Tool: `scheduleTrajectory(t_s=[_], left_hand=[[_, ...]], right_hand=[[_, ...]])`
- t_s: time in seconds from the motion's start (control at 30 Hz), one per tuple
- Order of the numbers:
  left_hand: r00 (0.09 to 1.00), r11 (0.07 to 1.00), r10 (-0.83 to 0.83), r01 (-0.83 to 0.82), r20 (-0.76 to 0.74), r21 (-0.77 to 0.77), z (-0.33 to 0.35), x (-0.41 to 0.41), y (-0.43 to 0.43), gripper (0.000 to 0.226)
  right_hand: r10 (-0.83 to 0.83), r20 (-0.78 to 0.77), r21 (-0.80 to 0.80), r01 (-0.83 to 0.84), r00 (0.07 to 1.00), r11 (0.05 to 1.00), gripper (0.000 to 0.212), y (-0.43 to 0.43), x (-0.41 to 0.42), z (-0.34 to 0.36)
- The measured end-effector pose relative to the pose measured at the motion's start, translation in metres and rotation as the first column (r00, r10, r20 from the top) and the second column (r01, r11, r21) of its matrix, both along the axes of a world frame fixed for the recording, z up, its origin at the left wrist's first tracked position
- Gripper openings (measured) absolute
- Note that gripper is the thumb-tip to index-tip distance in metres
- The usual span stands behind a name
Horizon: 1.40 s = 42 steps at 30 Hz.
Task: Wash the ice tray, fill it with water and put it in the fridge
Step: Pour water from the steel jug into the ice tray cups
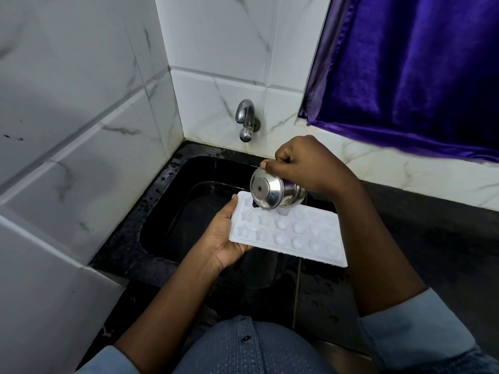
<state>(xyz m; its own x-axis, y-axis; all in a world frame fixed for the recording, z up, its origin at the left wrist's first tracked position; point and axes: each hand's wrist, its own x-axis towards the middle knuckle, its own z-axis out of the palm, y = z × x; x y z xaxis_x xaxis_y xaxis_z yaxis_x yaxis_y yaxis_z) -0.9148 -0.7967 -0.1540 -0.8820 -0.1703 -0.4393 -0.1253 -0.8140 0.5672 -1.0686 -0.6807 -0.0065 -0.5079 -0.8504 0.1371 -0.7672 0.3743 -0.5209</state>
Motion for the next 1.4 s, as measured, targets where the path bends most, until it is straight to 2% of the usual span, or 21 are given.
scheduleTrajectory(t_s=[0.23, 0.5, 0.8, 1.4], left_hand=[[1.000, 1.000, 0.003, -0.003, 0.001, 0.019, -0.001, 0.001, -0.001, 0.058], [1.000, 0.998, 0.014, -0.014, -0.001, 0.064, 0.002, 0.004, -0.004, 0.061], [1.000, 0.999, 0.026, -0.026, 0.006, 0.031, -0.003, 0.005, -0.009, 0.067], [0.999, 0.999, 0.050, -0.050, 0.020, 0.020, -0.004, 0.005, -0.015, 0.064]], right_hand=[[-0.008, -0.006, 0.010, 0.008, 1.000, 1.000, 0.055, -0.001, -0.001, -0.001], [-0.032, -0.026, 0.003, 0.032, 0.999, 0.999, 0.057, 0.006, -0.003, 0.000], [-0.087, -0.036, 0.032, 0.088, 0.996, 0.996, 0.056, 0.017, -0.007, 0.000], [-0.113, -0.059, 0.057, 0.117, 0.992, 0.991, 0.056, 0.028, -0.008, 0.000]])
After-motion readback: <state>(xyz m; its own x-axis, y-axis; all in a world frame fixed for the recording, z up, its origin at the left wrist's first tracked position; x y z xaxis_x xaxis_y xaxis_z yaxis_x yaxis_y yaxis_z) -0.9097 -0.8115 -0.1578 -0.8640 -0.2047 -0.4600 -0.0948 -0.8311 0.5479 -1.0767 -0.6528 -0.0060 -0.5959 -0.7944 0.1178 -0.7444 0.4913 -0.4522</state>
